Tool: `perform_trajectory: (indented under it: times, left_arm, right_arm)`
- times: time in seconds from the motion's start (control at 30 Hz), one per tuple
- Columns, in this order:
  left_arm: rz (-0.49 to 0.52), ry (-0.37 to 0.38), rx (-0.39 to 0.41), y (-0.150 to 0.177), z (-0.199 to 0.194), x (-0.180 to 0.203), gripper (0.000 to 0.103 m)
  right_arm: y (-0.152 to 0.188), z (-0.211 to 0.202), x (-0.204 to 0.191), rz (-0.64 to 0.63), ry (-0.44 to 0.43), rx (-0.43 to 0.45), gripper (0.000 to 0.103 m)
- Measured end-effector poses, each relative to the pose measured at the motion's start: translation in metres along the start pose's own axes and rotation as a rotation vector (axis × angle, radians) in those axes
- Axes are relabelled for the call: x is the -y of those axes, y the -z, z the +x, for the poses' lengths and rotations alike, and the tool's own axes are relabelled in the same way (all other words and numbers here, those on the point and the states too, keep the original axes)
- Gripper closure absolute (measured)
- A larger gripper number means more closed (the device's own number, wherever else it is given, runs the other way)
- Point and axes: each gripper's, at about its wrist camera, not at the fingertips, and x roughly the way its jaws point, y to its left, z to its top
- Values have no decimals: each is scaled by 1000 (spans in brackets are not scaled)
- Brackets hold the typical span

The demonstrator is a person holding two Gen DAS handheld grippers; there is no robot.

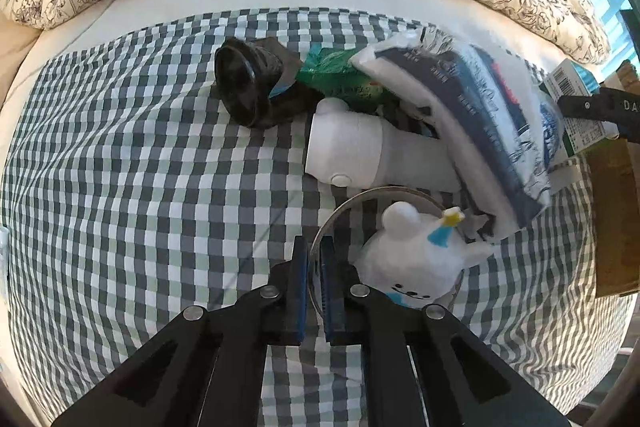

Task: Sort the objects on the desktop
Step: 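Carry the medicine box and tape roll with both tools over the cardboard box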

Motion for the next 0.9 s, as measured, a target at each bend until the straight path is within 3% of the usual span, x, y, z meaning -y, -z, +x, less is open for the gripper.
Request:
perform_trajectory:
  times: [0.1,0.4,0.73,0.9]
  left_arm:
    - [7,9,16,6,-18,-1,98]
    - [28,0,100,-17,-81,-10,98]
    - [60,-25,193,-26,-172,6,98]
    - [100,-1,251,-34,-225,17,98]
  right_arm:
    - [-4,-15,5,21,-23,40,10]
    - [1,-68,-2,66,-82,95,10]
    - [21,-166,-2,31,-137,161,10]
    - [32,-221,-9,2,-183,202,10]
